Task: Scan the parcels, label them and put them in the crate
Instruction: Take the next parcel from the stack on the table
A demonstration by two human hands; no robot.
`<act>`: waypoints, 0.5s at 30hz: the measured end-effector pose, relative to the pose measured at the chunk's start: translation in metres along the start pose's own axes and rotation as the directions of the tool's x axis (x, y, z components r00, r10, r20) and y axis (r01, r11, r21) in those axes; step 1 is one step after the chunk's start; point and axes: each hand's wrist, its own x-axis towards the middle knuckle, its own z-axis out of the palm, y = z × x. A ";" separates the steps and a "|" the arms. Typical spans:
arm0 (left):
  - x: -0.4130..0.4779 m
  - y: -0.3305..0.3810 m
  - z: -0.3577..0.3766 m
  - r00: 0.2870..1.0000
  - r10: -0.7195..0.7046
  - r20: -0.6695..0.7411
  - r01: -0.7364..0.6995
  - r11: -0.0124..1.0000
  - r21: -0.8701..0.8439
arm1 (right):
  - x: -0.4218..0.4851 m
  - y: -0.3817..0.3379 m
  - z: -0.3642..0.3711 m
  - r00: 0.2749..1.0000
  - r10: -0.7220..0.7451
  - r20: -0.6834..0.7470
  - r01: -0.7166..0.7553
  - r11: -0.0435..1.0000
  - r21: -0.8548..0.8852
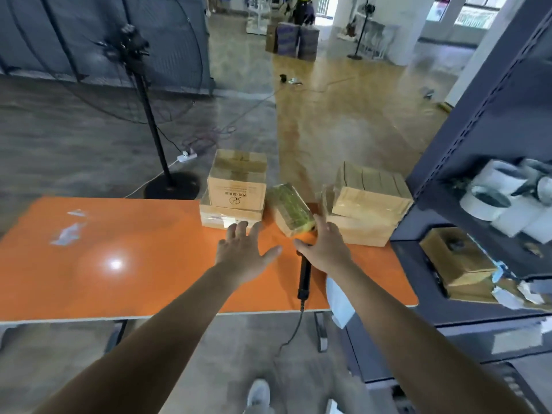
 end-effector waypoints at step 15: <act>0.126 -0.031 0.061 0.978 -0.046 0.202 0.037 0.998 0.049 | 0.181 0.007 0.072 0.983 0.129 0.131 -0.117 0.989 -0.090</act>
